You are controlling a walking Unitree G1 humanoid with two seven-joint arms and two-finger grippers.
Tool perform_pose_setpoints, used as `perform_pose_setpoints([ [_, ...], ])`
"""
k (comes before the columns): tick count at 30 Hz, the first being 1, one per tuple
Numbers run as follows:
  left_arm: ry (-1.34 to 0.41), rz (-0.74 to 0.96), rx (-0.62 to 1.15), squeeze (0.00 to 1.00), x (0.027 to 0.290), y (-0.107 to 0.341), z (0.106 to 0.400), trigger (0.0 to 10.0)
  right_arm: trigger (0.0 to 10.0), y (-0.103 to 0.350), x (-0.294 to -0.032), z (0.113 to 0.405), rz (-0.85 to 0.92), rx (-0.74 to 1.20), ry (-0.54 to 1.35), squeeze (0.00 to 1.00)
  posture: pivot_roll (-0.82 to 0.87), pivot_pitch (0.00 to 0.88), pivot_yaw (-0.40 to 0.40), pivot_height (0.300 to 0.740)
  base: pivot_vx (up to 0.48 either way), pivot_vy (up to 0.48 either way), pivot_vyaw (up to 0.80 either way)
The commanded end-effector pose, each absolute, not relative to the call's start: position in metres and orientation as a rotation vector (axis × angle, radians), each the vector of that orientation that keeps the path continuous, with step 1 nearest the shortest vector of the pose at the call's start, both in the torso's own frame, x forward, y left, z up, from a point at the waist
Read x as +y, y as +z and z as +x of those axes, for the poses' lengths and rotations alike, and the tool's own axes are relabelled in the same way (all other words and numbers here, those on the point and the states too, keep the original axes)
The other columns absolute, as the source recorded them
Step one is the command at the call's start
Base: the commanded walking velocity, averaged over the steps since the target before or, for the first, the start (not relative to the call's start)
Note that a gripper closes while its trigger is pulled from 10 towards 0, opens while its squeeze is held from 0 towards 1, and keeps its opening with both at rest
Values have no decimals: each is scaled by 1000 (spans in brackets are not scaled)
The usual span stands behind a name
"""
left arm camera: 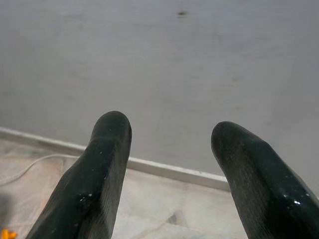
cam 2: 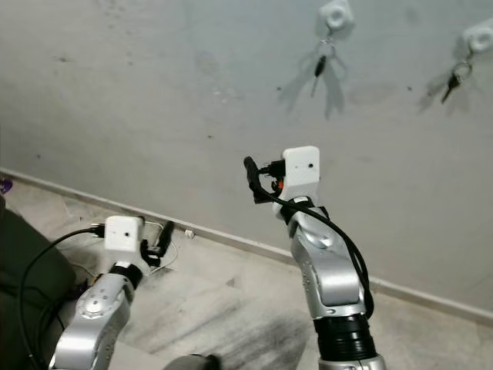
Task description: Hang keys on a hook
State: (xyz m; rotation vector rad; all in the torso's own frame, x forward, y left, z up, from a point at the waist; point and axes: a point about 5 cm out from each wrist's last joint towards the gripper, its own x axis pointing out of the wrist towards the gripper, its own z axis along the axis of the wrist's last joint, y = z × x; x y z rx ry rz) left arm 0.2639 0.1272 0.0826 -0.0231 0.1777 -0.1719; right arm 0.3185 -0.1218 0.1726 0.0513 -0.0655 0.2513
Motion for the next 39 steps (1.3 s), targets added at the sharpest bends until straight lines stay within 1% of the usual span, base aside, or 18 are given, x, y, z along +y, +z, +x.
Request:
perform_pose_setpoints([
  [1, -135, -4, 196, 0, 138, 77, 261, 10000, 10000, 175, -110, 319, 61, -77, 287, 0, 61, 113, 31, 740, 0, 0, 800],
  [9, -133, -29, 192, 0, 138, 75, 261, 10000, 10000, 176, -110, 319, 60, -82, 291, 0, 58, 119, 33, 740, 0, 0, 800],
  [15, -130, -6, 208, 0, 141, 68, 263, 10000, 10000, 176, -109, 319, 61, -84, 298, 0, 56, 122, 33, 740, 0, 0, 800],
  [25, -58, 2, 300, 0, 159, 39, 259, 10000, 10000, 173, -101, 317, 53, -76, 345, 0, 51, 131, 24, 740, 0, 0, 800],
  [39, -18, 57, 375, 0, 172, 11, 246, 10000, 10000, 160, -97, 313, 60, -42, 383, 0, 49, 133, 20, 740, 0, 0, 800],
])
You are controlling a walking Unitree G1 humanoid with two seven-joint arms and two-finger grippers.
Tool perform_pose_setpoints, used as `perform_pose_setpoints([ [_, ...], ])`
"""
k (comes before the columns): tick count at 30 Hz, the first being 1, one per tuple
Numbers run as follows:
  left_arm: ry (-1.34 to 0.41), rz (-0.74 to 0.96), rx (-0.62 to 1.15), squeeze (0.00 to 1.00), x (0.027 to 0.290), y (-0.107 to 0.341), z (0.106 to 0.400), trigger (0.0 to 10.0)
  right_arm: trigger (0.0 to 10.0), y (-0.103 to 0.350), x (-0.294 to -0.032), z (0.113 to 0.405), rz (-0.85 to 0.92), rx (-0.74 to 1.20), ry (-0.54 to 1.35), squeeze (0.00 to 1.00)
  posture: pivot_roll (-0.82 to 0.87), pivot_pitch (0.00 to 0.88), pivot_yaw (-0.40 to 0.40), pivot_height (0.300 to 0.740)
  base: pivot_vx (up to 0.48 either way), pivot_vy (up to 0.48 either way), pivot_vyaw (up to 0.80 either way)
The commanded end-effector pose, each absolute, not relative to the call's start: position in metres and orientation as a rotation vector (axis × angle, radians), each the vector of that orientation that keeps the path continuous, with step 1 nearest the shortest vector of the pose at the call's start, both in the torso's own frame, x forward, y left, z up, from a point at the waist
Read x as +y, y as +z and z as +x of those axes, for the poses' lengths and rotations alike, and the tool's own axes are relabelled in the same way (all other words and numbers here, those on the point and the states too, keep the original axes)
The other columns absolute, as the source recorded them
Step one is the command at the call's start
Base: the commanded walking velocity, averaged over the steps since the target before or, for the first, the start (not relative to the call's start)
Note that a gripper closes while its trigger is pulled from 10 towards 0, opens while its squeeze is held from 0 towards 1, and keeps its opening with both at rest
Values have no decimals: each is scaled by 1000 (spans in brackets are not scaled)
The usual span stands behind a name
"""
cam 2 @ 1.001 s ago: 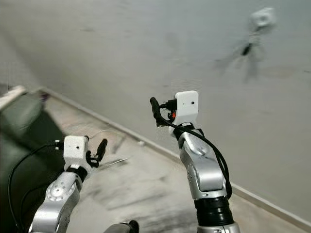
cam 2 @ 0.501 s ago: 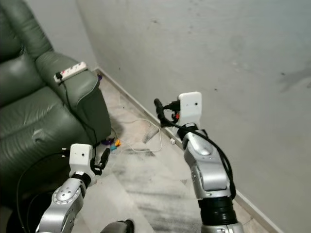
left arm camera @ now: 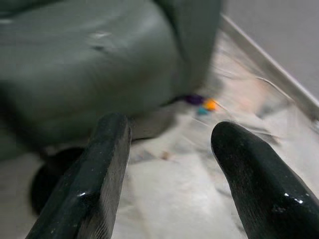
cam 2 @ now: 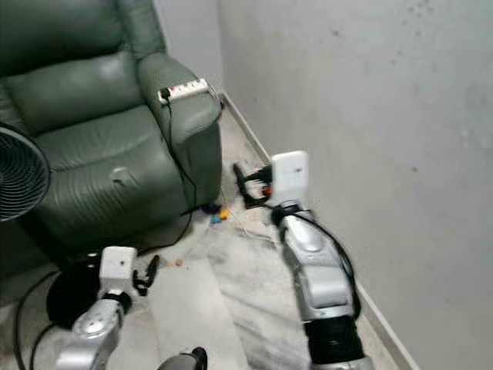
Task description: Hang keys on a hook
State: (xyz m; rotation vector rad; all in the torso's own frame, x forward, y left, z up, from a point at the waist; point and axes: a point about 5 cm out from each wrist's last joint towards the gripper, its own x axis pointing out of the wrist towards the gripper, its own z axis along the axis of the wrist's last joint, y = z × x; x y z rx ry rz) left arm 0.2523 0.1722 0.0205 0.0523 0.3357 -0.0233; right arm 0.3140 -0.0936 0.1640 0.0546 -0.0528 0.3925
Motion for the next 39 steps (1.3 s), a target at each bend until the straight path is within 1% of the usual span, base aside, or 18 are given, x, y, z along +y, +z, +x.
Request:
perform_pose_setpoints([
  [1, -16, 63, 384, 0, 173, 8, 245, 10000, 10000, 157, -96, 313, 54, -32, 387, 0, 49, 132, 19, 740, 0, 0, 800],
  [5, -15, 78, 401, 0, 176, 2, 243, 10000, 10000, 151, -95, 312, 45, -16, 398, 0, 50, 132, 18, 740, 0, 0, 800],
  [8, -11, 104, 443, 0, 180, -8, 238, 10000, 10000, 140, -94, 311, 69, 19, 410, 0, 52, 129, 15, 740, 0, 0, 0],
  [12, -2, 144, 513, 0, 187, -28, 226, 10000, 10000, 110, -99, 309, 33, 82, 399, 0, 53, 125, 10, 740, 0, 0, 0],
  [13, 3, 142, 549, 0, 190, -36, 220, 10000, 10000, 93, -102, 308, 3, 128, 386, 0, 51, 121, 7, 740, 0, 0, 0],
  [15, 20, 149, 596, 0, 195, -44, 213, 10000, 10000, 74, -107, 307, 33, 190, 349, 0, 56, 121, 4, 740, 0, 0, 0],
  [19, 22, 154, 637, 0, 197, -52, 207, 10000, 10000, 47, -112, 303, 43, 285, 325, 0, 64, 115, -5, 740, 0, 0, 0],
  [20, 11, 166, 661, 0, 197, -56, 204, 10000, 10000, 33, -115, 299, 0, 335, 300, 0, 66, 114, -6, 740, 0, 0, 0],
  [23, 13, 172, 674, 0, 199, -59, 202, 10000, 10000, 21, -117, 296, 3, 389, 286, 0, 72, 109, -10, 740, 0, 0, 0],
  [25, 25, 188, 714, 0, 202, -65, 196, 10000, 10000, -2, -122, 287, 8, 496, 243, 0, 78, 102, -14, 740, 0, 0, 0],
  [28, 13, 176, 752, 0, 201, -69, 192, 10000, 10000, -18, -127, 275, -32, 578, 230, 0, 82, 99, -14, 740, 0, 0, 0],
  [29, 4, 179, 772, 0, 200, -72, 189, 10000, 10000, -29, -131, 266, -32, 643, 212, 0, 78, 96, -14, 740, 0, 0, 0],
  [31, -13, 181, 800, 0, 199, -74, 187, 10000, 10000, -38, -136, 257, -7, 712, 181, 0, 75, 94, -14, 740, 0, 0, 0],
  [32, -2, 155, 820, 0, 198, -76, 186, 10000, 10000, -47, -139, 247, -103, 755, 205, 0, 74, 93, -14, 740, 0, 0, 0],
  [34, -8, 134, 830, 0, 197, -77, 186, 10000, 10000, -51, -141, 242, -140, 773, 220, 0, 70, 89, -12, 740, 0, 0, 0],
  [35, -32, 140, 840, 0, 194, -77, 188, 10000, 10000, -59, -143, 230, -168, 818, 237, 0, 61, 82, -7, 740, 0, 0, 0],
  [38, -69, 166, 865, 0, 191, -78, 188, 10000, 10000, -68, -143, 216, -158, 868, 258, 0, 62, 86, -10, 740, 0, 0, 0],
  [39, -69, 166, 865, 0, 191, -78, 188, 10000, 10000, -68, -143, 216, -158, 868, 258, 0, 62, 86, -10, 740, 0, 0, 0],
])
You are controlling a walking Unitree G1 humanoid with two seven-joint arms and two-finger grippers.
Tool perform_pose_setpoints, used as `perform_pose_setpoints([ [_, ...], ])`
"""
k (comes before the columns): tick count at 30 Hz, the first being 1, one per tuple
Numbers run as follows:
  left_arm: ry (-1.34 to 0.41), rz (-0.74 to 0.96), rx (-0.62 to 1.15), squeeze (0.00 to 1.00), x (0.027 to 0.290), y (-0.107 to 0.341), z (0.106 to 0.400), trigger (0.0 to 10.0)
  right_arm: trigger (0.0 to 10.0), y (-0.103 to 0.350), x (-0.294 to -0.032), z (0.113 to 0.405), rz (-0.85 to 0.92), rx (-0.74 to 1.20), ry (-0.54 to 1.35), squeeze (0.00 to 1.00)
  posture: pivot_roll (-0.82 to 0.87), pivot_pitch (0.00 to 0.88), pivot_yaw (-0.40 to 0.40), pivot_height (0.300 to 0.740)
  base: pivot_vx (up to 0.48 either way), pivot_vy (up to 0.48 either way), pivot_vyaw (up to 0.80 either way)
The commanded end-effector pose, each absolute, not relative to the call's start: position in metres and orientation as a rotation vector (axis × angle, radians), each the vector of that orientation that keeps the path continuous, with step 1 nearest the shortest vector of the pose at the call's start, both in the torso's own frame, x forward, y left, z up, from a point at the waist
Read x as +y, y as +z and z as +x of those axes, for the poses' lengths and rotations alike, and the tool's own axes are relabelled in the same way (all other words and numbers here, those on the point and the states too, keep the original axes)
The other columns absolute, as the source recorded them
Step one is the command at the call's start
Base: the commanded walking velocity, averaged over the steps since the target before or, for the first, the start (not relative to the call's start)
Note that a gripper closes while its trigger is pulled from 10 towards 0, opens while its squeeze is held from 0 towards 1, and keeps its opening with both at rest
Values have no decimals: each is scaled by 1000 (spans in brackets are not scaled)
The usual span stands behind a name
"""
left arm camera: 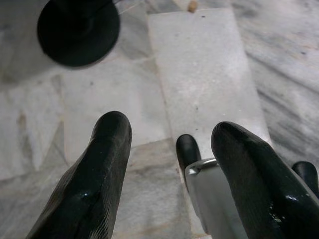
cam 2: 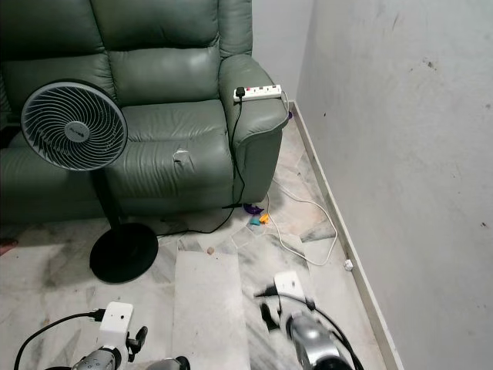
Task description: Hang keys on a hook
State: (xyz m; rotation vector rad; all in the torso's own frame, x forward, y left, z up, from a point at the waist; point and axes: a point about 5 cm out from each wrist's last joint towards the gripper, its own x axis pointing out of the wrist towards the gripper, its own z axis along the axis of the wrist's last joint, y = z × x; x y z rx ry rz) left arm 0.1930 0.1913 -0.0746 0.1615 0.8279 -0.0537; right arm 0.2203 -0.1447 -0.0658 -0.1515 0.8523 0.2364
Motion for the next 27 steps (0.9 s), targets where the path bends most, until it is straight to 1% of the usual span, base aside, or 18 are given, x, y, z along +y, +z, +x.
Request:
perform_pose_setpoints([
  [1, -72, 162, 873, 0, 191, -79, 187, 10000, 10000, -70, -143, 213, -168, 879, 268, 0, 62, 87, -12, 740, 0, 0, 0],
  [4, -85, 169, 883, 0, 190, -80, 186, 10000, 10000, -70, -141, 213, -194, 866, 302, 0, 55, 87, -11, 740, 0, 0, 0],
  [7, -84, 166, 893, 0, 190, -81, 183, 10000, 10000, -67, -136, 217, -218, 838, 351, 0, 53, 89, -10, 740, 0, 0, 781],
  [10, -97, 158, 918, 0, 189, -85, 176, 10000, 10000, -69, -133, 213, -262, 847, 399, 0, 55, 90, -9, 740, 0, 0, 794],
  [24, -121, 143, 961, 0, 191, -90, 165, 10000, 10000, -75, -140, 203, -310, 878, 424, 0, 60, 96, -11, 740, 0, 0, 795],
  [27, -130, 140, 967, 0, 191, -90, 164, 10000, 10000, -76, -142, 201, -287, 888, 405, 0, 58, 98, -9, 740, 0, 0, 429],
])
